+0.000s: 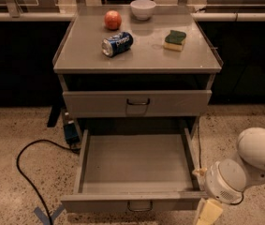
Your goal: Close middle drawer
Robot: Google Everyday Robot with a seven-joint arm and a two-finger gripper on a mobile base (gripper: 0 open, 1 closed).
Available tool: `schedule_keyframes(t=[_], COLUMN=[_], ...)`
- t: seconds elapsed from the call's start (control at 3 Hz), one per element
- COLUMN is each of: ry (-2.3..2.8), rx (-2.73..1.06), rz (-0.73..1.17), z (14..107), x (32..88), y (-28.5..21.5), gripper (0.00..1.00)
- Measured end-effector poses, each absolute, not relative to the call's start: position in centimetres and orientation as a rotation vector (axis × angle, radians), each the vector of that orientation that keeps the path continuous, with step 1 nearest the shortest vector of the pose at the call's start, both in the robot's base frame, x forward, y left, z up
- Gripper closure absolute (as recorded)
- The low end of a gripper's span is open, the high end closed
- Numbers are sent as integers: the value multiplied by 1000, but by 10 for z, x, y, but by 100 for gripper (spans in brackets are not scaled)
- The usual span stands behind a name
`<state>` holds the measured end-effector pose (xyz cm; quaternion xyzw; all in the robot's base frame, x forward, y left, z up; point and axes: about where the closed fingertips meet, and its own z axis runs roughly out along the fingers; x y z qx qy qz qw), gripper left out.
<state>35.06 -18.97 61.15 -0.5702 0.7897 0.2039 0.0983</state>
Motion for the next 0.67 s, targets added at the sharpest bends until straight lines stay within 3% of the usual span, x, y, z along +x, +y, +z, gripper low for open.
schedule_keyframes(t=[0.33,0.67], ry=[2300,2300], rx=[-1645,-1645], rz=[841,844], z=[559,558], x=[331,331], y=[-176,-175], gripper=[0,0])
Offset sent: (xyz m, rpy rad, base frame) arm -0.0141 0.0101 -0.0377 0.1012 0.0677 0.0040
